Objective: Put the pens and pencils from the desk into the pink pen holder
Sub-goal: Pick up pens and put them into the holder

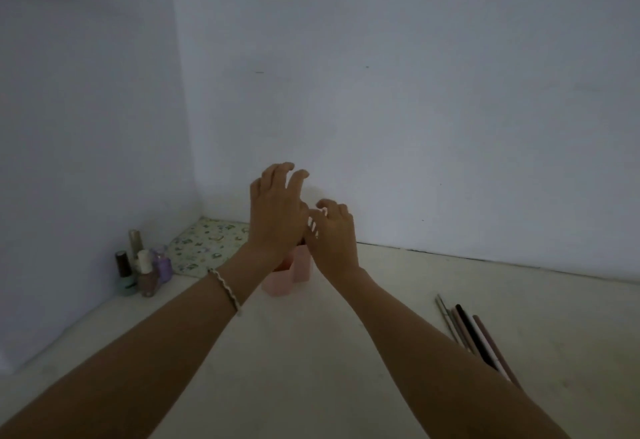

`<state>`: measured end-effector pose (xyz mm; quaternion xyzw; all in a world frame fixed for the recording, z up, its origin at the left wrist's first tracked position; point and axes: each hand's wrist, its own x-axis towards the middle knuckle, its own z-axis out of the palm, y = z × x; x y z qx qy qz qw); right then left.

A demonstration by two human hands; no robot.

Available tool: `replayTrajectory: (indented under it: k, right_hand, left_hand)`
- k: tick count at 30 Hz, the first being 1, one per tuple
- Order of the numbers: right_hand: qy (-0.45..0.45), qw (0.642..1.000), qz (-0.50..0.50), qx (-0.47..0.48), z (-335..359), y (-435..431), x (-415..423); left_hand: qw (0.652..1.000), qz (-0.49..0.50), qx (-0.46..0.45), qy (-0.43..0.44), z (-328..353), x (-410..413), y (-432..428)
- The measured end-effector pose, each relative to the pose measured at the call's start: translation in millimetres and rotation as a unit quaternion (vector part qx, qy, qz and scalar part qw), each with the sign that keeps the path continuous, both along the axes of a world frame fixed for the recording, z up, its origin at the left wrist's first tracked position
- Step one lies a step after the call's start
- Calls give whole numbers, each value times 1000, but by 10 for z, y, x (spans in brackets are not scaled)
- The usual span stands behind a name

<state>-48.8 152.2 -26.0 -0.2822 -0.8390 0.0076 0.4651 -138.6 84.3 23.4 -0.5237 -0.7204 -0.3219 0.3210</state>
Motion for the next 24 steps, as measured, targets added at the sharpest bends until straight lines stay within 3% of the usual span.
replayTrajectory:
  k: [5,8,12,18,24]
  right_hand:
    - [58,998,-33,7,302,121,504]
    - [86,995,-45,-14,492,225,1001]
    - [95,990,-72,-70,509,302,1527]
    - [118,980,-97,-126,446,407,2031]
    - [123,975,-98,-158,345,415,2100]
  left_hand:
    - [996,-42,24,-73,-35,500,116]
    - [969,-111,-110,-189,-214,1097,325]
    - [893,-161,-305,-289,-622,1815,483]
    - [873,-134,-431,-185,-1002,2198,477]
    - [889,-112,-422,-140,-1139,2098,474]
